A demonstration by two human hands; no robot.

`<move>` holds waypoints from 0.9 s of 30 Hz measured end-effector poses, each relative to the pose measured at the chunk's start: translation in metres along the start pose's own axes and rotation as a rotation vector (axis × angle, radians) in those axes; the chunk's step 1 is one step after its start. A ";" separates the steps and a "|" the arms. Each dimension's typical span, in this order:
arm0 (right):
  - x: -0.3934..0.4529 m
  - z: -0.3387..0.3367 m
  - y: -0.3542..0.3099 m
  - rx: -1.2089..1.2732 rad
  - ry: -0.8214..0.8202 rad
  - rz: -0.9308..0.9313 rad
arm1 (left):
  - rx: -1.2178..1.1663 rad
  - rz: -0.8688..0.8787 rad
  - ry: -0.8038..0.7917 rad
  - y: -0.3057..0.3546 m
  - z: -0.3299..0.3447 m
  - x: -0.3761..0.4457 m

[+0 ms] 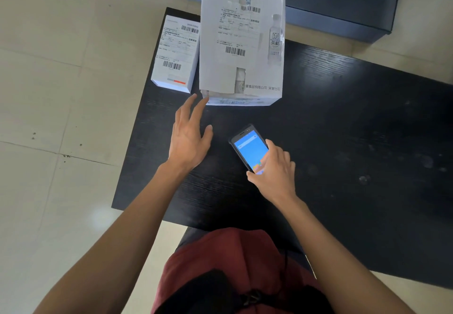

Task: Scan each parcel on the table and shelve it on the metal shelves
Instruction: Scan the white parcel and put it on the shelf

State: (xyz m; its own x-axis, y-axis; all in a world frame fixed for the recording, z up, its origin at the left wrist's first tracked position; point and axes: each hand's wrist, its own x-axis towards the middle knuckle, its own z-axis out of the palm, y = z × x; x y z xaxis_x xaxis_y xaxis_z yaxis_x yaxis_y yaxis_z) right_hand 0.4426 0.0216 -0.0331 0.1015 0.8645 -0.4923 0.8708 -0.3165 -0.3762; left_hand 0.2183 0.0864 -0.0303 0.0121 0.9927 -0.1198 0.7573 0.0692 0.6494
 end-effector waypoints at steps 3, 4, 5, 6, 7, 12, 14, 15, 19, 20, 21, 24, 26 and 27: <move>0.001 0.012 0.005 -0.041 0.013 0.010 | -0.012 -0.007 -0.005 0.001 -0.003 0.000; 0.002 0.015 0.007 -0.046 0.017 0.013 | -0.020 -0.008 -0.006 0.002 -0.003 0.000; 0.003 0.018 0.008 -0.050 0.023 0.013 | -0.030 -0.011 -0.005 0.002 -0.003 0.000; 0.003 0.020 0.009 -0.055 0.031 0.012 | -0.040 -0.013 -0.003 0.003 -0.003 0.001; 0.004 0.023 0.009 -0.062 0.036 0.011 | -0.049 -0.014 0.000 0.004 -0.003 0.001; 0.012 0.029 0.010 -0.086 -0.002 0.022 | -0.082 -0.011 0.015 0.007 -0.004 0.005; 0.016 0.027 0.008 -0.068 -0.007 0.023 | -0.103 -0.010 0.020 0.007 -0.005 0.008; 0.020 0.023 0.007 -0.010 0.012 0.020 | -0.116 -0.014 0.021 0.007 -0.006 0.010; 0.047 -0.009 -0.010 0.400 0.193 0.018 | -0.185 -0.042 0.019 0.004 -0.014 0.026; 0.057 -0.018 -0.015 0.430 0.231 0.002 | -0.199 -0.046 0.013 0.003 -0.016 0.032; 0.068 -0.026 -0.021 0.428 0.257 -0.022 | -0.209 -0.048 0.006 0.003 -0.018 0.038; 0.098 -0.047 -0.036 0.384 0.248 -0.095 | -0.213 -0.042 -0.028 0.005 -0.020 0.059; 0.113 -0.054 -0.043 0.377 0.215 -0.119 | -0.235 -0.058 -0.071 0.006 -0.018 0.072; 0.118 -0.056 -0.046 0.383 0.203 -0.119 | -0.260 -0.068 -0.094 0.007 -0.016 0.078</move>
State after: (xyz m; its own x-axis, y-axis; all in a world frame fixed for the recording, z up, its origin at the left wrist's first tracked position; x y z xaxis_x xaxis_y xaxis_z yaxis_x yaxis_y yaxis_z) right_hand 0.4415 0.1603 -0.0296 0.1371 0.9507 -0.2781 0.6448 -0.2987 -0.7035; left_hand 0.2142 0.1662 -0.0225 0.0364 0.9722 -0.2312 0.5661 0.1706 0.8065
